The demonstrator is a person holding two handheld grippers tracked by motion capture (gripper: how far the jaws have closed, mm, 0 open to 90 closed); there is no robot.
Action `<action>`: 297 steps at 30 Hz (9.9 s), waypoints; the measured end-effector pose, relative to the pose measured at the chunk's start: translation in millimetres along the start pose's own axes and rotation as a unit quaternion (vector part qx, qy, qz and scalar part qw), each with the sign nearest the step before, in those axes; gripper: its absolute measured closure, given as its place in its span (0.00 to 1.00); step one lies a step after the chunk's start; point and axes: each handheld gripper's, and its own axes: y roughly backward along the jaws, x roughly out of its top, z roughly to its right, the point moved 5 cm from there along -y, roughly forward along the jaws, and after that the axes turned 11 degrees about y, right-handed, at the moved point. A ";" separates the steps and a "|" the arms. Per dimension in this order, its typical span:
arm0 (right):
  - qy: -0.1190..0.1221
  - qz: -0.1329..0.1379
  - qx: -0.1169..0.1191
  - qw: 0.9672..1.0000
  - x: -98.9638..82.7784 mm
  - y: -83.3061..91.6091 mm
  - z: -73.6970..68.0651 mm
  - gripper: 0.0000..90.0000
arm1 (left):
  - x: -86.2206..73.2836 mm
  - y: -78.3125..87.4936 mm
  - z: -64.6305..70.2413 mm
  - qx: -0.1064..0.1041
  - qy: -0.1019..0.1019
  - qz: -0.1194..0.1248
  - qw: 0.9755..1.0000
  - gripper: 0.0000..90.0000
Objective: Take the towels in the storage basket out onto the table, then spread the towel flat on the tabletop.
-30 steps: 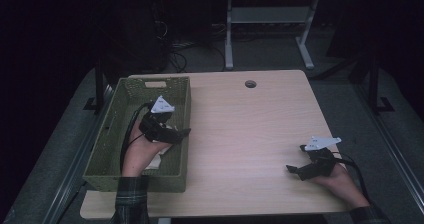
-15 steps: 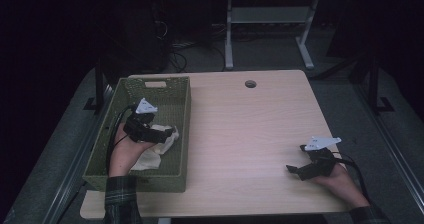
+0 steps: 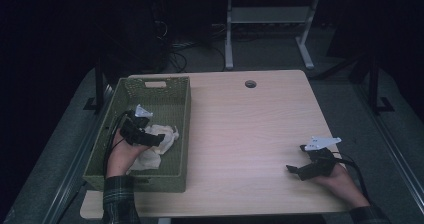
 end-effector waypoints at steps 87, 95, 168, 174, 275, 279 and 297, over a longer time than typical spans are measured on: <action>0.001 0.001 0.000 1.000 0.1 -0.1 0.2 0.03 | 22.6 59.7 7.7 -0.156 0.074 0.120 0.978 0.72; 0.001 0.000 0.000 1.000 0.1 -0.1 0.3 0.03 | 33.8 72.9 20.5 -0.166 0.061 0.144 0.974 0.73; 0.001 0.000 0.000 1.000 0.1 -0.1 0.2 0.03 | 96.7 24.7 235.7 -0.313 -0.070 0.140 0.937 0.75; -0.001 0.001 0.001 1.000 0.2 -0.1 -0.1 0.03 | 91.7 7.7 250.6 -0.311 -0.079 0.134 0.938 0.75; 0.029 0.037 0.107 0.993 33.0 -7.0 -20.2 0.93 | 2.0 -59.0 253.1 -0.258 -0.074 0.042 0.962 0.91; 0.028 0.040 0.102 0.994 33.6 -3.0 -17.4 0.96 | 7.1 -51.6 251.1 -0.263 -0.065 0.060 0.961 0.91; 0.011 0.086 0.030 0.996 27.4 45.5 25.8 0.97 | 31.3 -32.5 233.5 -0.246 -0.032 0.109 0.963 0.93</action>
